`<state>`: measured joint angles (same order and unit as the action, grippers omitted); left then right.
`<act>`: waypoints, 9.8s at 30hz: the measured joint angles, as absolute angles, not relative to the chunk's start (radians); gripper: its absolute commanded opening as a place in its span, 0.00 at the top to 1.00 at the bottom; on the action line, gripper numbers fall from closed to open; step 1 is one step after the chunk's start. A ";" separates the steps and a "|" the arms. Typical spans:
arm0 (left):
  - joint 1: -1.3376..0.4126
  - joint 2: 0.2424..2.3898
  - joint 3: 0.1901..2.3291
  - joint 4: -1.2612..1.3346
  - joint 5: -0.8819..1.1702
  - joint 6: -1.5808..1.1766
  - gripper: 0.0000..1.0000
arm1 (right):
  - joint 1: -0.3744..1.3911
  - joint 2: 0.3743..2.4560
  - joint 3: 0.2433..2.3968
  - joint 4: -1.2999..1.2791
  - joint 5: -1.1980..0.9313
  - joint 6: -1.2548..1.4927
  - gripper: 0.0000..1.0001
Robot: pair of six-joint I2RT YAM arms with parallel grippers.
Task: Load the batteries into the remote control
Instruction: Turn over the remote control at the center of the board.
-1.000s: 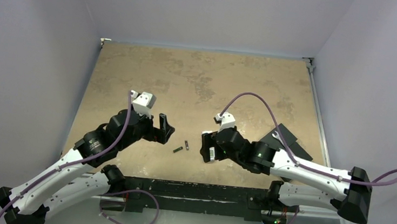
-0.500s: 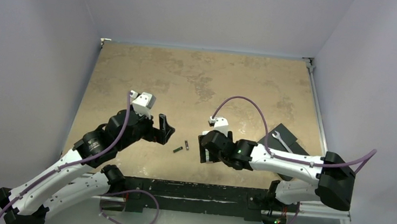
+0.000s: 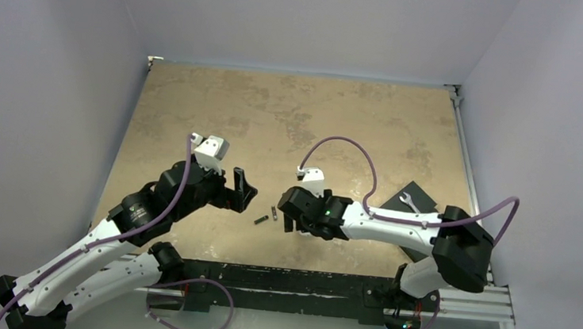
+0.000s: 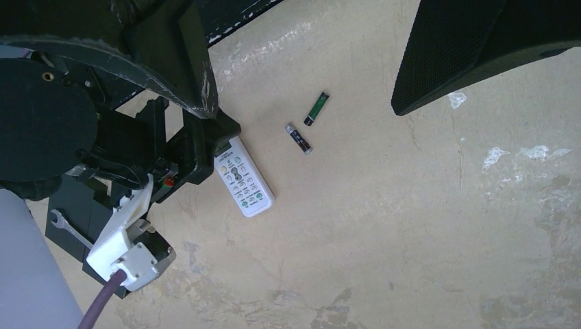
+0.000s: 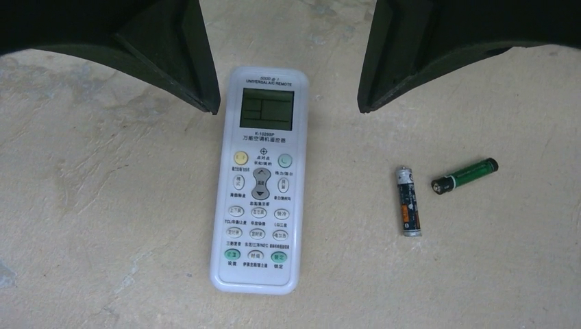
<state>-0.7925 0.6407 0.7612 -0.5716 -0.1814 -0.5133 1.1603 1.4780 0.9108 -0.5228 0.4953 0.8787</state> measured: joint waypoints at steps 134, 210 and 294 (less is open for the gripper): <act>-0.793 0.523 0.692 -0.691 0.371 -0.751 0.04 | 1.505 1.091 0.787 -0.232 0.235 0.011 1.00; -0.793 0.501 0.562 -0.467 0.313 -0.882 0.37 | 1.394 1.364 1.184 -0.527 0.751 1.352 1.00; -0.609 0.549 0.143 0.492 0.884 -1.484 1.00 | 1.562 0.855 0.757 -0.220 0.279 -0.553 0.26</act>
<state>-0.6086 0.5491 0.1432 0.4915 0.8845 -1.4841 1.5616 0.8551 0.7574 -0.2195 0.2787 -0.5529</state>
